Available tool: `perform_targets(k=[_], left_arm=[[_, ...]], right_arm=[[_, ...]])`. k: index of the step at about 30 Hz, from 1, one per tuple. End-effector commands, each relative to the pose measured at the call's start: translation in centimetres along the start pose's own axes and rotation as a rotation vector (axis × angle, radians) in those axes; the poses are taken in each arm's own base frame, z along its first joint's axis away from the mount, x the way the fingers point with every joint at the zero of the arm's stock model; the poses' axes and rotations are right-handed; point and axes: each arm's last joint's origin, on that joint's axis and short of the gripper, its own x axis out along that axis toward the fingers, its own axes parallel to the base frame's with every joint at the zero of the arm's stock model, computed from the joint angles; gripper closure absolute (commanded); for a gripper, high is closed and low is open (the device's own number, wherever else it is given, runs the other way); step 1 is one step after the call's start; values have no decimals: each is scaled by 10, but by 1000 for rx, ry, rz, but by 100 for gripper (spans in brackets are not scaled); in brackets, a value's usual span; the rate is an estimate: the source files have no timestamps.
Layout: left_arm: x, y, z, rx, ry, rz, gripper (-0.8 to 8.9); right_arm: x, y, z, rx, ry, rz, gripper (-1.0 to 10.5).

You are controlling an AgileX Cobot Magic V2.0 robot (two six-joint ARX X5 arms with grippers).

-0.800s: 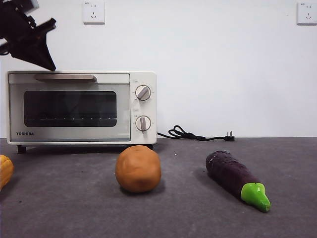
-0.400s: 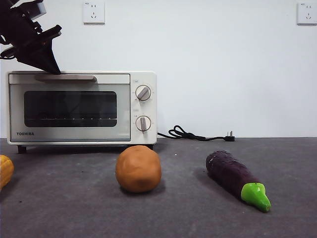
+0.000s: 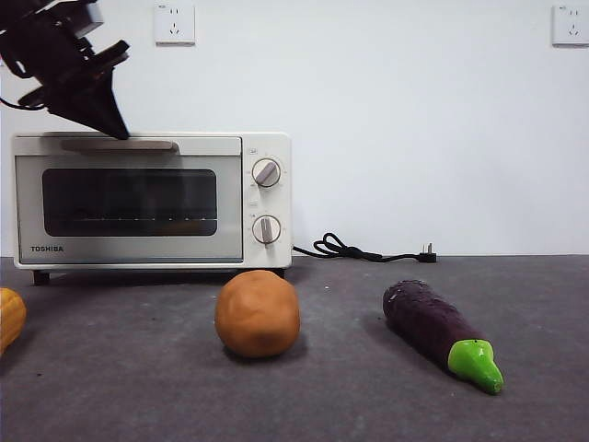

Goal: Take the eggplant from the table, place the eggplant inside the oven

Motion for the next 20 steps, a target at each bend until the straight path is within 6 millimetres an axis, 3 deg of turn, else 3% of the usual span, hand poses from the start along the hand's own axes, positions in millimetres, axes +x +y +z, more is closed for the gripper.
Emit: perform_targets(k=[1, 14, 20], left_arm=[[19, -4, -15, -2, 110, -19, 819], [30, -42, -23, 21, 248, -109, 819], [20, -62, -17, 63, 221, -143, 819]], right_arm=[[2, -1, 2, -20, -1, 1, 380], [10, -5, 5, -36, 13, 0, 380], [15, -7, 6, -32, 23, 0, 380]])
